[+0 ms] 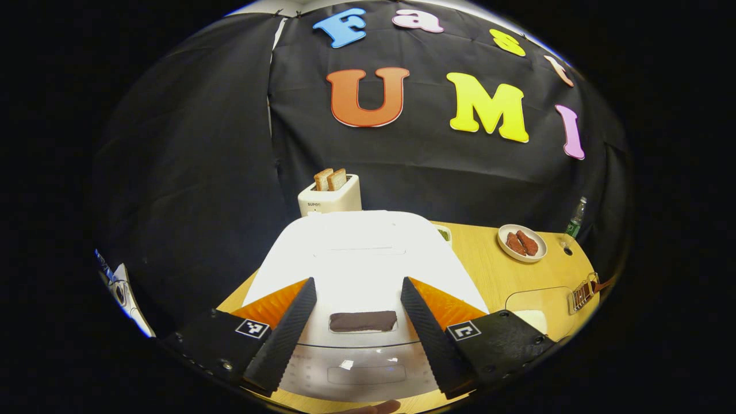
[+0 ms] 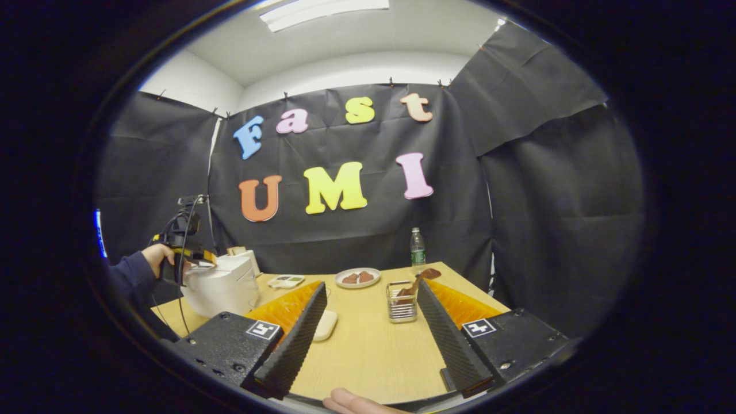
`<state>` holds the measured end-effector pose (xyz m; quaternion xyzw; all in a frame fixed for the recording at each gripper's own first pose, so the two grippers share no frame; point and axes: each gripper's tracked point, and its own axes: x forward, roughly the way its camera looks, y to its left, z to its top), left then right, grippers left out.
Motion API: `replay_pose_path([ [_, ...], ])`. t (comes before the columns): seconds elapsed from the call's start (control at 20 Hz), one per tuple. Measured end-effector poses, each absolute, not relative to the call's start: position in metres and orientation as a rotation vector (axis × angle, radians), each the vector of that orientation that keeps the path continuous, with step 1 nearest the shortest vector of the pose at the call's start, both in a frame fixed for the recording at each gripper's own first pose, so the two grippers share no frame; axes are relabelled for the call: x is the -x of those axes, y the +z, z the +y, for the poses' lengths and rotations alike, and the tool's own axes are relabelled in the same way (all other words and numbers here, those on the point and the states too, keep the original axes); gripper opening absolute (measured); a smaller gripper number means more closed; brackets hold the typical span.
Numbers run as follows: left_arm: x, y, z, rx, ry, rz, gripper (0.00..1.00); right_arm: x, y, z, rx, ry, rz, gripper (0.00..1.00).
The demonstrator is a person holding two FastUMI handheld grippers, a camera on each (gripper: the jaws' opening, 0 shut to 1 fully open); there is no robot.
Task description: Close the left gripper, press the button to open the rice cooker; take a wooden spoon from the chopstick holder with the right hand, scoop a spoonful of rice and pour it into the rice cooker, then put the wooden spoon back into the chopstick holder.
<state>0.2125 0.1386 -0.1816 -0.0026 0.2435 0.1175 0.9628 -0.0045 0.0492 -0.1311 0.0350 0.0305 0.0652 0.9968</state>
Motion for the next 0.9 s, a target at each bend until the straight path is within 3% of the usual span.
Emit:
replay_pose_path([
  [0.9,-0.213,-0.169,0.135,0.022,0.231,0.416,0.95,0.0,-0.127,0.054,-0.05,0.133,0.082,0.99],
])
